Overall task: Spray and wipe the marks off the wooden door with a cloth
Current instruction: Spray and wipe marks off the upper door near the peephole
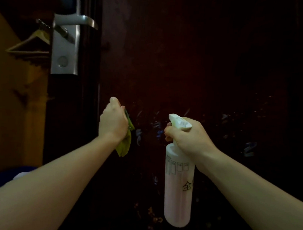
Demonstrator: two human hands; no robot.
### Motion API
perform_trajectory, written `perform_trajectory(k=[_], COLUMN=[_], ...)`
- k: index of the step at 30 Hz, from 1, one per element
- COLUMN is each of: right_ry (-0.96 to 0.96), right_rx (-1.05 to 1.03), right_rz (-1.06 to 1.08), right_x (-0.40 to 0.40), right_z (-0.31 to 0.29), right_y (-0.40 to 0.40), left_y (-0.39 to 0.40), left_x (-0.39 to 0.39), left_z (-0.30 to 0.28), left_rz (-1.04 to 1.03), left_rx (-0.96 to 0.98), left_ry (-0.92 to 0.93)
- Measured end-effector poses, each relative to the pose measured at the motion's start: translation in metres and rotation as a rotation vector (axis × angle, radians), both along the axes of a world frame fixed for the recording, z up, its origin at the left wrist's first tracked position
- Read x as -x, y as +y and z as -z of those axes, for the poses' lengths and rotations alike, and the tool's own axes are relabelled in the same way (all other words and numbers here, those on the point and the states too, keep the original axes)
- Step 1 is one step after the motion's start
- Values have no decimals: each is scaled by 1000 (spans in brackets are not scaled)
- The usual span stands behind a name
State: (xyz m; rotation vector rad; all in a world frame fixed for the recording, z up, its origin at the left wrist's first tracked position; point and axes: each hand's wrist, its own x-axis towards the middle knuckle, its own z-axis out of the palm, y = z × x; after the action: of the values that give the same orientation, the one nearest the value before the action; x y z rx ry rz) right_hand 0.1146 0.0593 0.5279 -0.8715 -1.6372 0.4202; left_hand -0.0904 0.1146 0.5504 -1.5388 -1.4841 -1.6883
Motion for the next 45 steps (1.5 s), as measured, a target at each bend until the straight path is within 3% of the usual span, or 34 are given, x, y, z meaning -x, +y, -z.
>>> perform_trajectory(k=[6,10,25,45], right_ry=[-20,23,-23,13], right_rx=[22,49,26,38], right_rz=[-21,-77,-78,-23], right_x=[42,66,110,104], right_z=[-13,-15,-17,-8], right_y=[-6,-3,11,15], left_y=[-3,2,21,15], left_x=[26,44,63,69], left_z=[3,5,19,13], left_rz=[2,-46,-62,-16], left_rx=[-151,-64,-191,-125], left_ry=[-98,-140,158,189])
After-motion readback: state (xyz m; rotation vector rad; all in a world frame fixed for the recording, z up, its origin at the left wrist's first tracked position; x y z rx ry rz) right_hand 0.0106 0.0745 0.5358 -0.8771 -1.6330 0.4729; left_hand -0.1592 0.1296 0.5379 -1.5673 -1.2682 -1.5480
